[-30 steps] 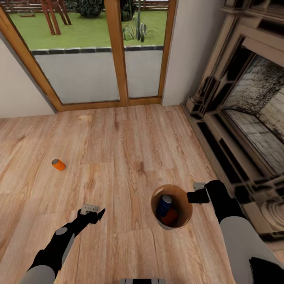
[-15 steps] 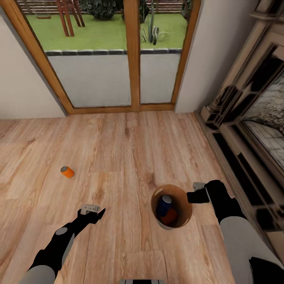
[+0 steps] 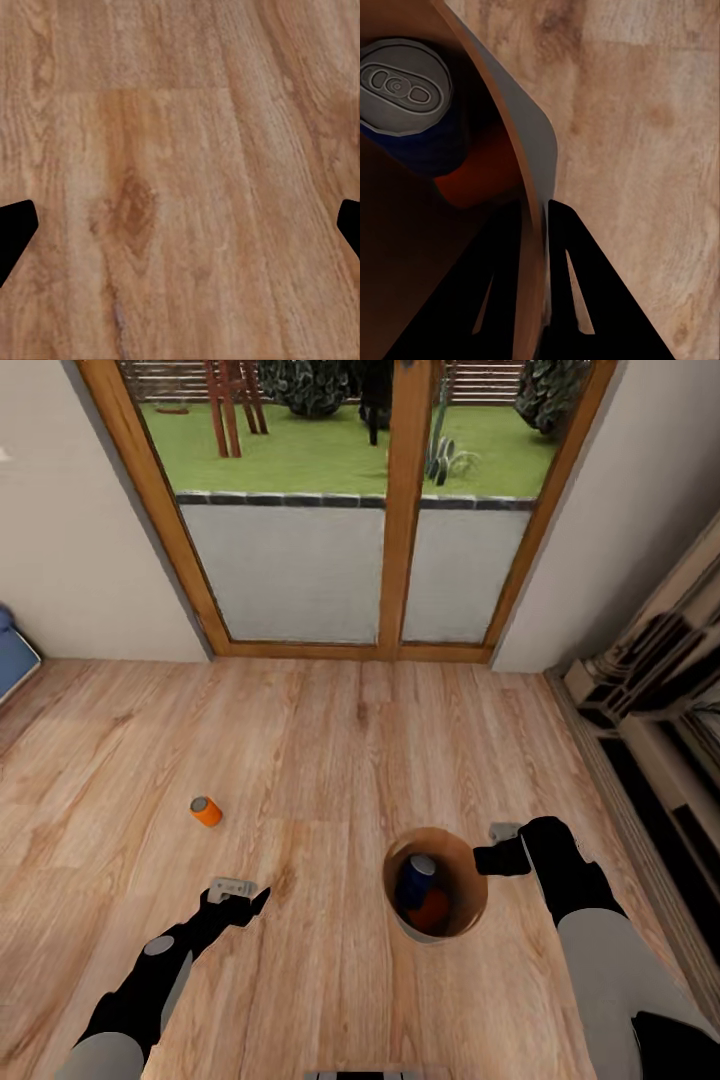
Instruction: Put the three can of soda from the living room inside the tash can in the kitchen.
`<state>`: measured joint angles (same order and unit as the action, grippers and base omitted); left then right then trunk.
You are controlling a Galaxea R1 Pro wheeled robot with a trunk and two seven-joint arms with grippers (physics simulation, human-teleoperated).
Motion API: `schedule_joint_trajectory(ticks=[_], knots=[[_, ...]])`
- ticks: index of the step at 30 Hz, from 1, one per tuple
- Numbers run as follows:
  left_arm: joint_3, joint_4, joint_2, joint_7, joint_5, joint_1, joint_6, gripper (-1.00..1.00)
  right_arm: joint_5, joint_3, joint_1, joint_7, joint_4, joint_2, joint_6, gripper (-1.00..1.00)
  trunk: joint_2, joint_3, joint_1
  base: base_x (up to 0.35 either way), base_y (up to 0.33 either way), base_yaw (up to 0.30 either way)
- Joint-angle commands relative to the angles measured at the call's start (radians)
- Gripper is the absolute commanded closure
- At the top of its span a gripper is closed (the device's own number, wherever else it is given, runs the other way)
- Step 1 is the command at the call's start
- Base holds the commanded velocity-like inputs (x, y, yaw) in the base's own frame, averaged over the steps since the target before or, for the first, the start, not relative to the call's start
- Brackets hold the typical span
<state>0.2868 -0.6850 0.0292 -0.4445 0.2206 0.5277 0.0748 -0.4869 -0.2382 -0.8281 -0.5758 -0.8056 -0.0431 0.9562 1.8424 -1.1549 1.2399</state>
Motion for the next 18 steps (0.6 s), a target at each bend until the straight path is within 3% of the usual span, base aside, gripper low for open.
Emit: schedule_joint_trajectory(ticks=[1,5,7,9,18], knots=[[0.0,-0.008,0.0,-0.003,-0.002,0.0,-0.001,-1.0,0.022,-0.001,0.0,-0.005,0.0,0.0,0.007,1.0,0.0,0.001,0.0,0.313,0.127,0.217],[0.001,-0.107,0.0,-0.01,-0.013,0.0,-0.04,-1.0,0.022,0.001,0.0,-0.001,0.0,0.0,0.007,1.0,0.0,0.004,0.0,0.313,0.127,0.217],[0.002,-0.188,0.0,-0.012,-0.024,0.0,-0.103,-1.0,0.022,0.001,0.0,0.001,0.0,0.0,0.007,1.0,0.0,0.006,0.0,0.313,0.127,0.217],[0.003,-0.327,0.001,-0.038,-0.052,0.0,-0.186,-1.0,0.022,0.002,0.0,0.002,0.0,0.0,0.007,1.0,0.0,0.008,0.0,0.313,0.127,0.217],[0.0,-0.604,0.0,-0.076,-0.079,0.0,-0.361,-1.0,0.021,0.002,0.0,0.003,0.0,0.0,0.007,1.0,0.0,0.016,0.0,0.313,0.127,0.217]])
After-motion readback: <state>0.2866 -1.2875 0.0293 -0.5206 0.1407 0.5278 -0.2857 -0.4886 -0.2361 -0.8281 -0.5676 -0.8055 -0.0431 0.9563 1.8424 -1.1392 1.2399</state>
